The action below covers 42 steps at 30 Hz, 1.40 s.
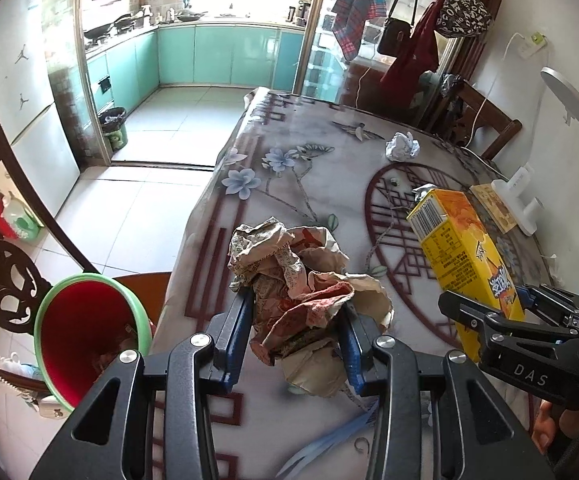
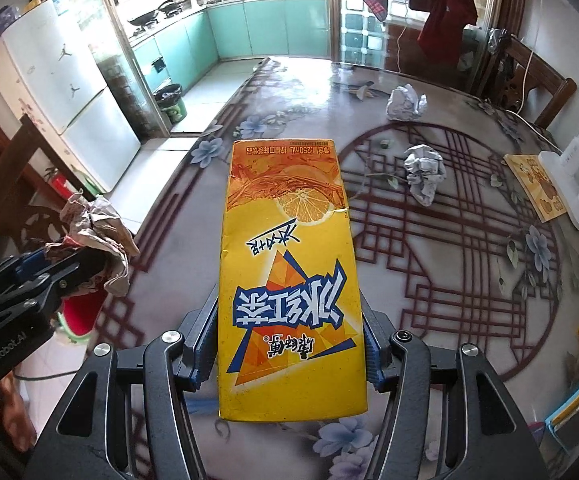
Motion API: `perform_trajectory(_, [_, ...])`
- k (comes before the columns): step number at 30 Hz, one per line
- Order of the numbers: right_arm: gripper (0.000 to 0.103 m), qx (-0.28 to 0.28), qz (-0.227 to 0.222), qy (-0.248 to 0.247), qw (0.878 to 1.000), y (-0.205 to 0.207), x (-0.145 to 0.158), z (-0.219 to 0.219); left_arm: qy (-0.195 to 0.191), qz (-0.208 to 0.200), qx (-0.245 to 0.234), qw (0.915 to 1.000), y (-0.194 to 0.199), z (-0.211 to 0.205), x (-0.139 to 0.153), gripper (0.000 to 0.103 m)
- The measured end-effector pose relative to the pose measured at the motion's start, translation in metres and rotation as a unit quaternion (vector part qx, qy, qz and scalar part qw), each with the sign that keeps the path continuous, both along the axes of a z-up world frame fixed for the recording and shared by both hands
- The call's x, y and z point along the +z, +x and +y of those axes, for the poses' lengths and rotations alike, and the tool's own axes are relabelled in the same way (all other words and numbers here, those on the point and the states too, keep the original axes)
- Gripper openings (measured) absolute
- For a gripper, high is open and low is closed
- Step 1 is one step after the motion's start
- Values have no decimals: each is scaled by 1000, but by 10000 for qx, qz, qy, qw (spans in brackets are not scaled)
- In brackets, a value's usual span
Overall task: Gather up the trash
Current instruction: 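Carry the paper and carton over the red bin and release both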
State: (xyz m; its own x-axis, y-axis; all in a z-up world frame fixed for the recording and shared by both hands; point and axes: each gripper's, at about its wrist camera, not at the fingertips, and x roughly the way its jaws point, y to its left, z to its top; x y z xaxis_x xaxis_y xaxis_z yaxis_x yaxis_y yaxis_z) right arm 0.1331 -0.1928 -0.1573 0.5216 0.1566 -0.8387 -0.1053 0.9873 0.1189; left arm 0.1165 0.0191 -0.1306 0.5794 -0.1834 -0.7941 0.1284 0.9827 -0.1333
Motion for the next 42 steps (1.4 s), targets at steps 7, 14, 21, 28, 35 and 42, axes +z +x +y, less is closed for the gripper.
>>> perform_trajectory(7, [56, 112, 12, -31, 9999, 3, 1, 18, -21, 42, 141, 9999, 1, 22, -3, 38])
perform_trajectory(14, [56, 386, 58, -41, 9992, 9, 0, 51, -50, 128, 482, 9987, 1, 62, -12, 38])
perform_trajectory(21, [56, 864, 101, -8, 9962, 14, -2, 104, -10, 243, 1079, 9939, -6, 128, -26, 38])
perform_trajectory(28, [56, 1460, 266, 22, 9889, 21, -14, 171, 97, 400, 1924, 9805, -23, 220, -46, 38])
perform_trajectory(35, [56, 2082, 467, 41, 9770, 27, -32, 244, 224, 585, 2540, 9652, -36, 293, -65, 38])
perform_trajectory(42, [57, 2383, 519, 33, 9698, 35, -40, 285, 296, 635, 2743, 9591, -31, 321, -71, 54])
